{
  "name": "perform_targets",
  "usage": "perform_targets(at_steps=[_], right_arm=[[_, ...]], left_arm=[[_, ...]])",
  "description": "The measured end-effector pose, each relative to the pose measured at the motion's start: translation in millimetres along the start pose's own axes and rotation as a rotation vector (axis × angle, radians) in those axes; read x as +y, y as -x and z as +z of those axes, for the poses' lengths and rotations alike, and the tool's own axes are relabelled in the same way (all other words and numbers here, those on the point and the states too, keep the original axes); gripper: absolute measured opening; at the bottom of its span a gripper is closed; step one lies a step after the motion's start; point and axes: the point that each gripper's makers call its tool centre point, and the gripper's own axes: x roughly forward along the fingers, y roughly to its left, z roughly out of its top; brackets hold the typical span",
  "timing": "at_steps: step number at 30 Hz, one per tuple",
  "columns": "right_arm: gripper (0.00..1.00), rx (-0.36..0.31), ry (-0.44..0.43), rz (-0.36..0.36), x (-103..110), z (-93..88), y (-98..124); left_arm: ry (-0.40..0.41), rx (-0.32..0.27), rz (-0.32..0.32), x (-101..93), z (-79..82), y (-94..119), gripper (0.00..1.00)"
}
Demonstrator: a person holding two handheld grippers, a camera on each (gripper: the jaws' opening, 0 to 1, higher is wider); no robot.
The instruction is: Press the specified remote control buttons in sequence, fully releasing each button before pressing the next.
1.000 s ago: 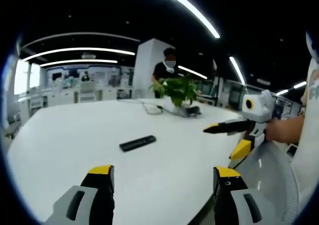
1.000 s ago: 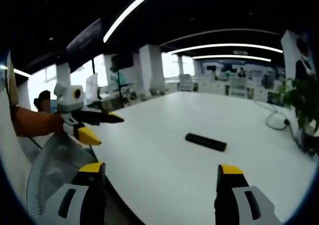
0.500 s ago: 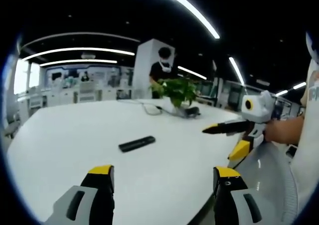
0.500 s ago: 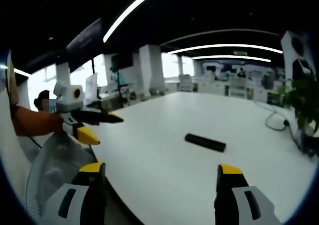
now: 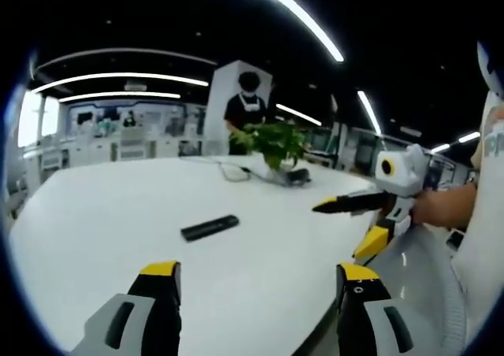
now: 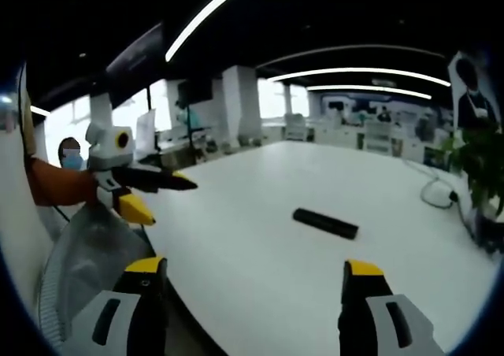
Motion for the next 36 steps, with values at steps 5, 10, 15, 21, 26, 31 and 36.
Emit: perform_targets(at_steps=[5,10,15,21,26,31,36], right_arm=[[0.90,0.007,-0.010,0.003,-1.6,-1.2,-0.6],[0.90,0.016,-0.007,0.002,-2.7,-2.2,-1.2],[0.90,0.015,-0.008,0.001,-4.3,-0.8,-0.9],[0.90,0.019,0.003,-0.010,-10.1,0.4,-1.1],[0.90,0.018,0.001,-0.015,-15.9,4.0,1.0],[0.90,0.020,0.018,-0.014,-21.0,10.0,1.3],[0.90,0.024,0.042,-0.006,-24.5,17.6,-0.5]], left_arm=[[0.034,-0.009,-0.013,0.1,2.2,-1.5,0.83],[0.045,-0.015,-0.029,2.3,3.4,-3.6,0.82],[0.024,-0.004,-0.045,2.8,3.6,-7.9,0.82],[0.028,-0.003,-0.065,4.4,8.3,-10.8,0.82],[0.008,0.004,-0.076,6.6,11.4,-11.3,0.83],[0.002,0.007,-0.081,9.7,16.5,-12.9,0.83],[-0.008,0.015,-0.089,13.7,18.5,-15.7,0.83]])
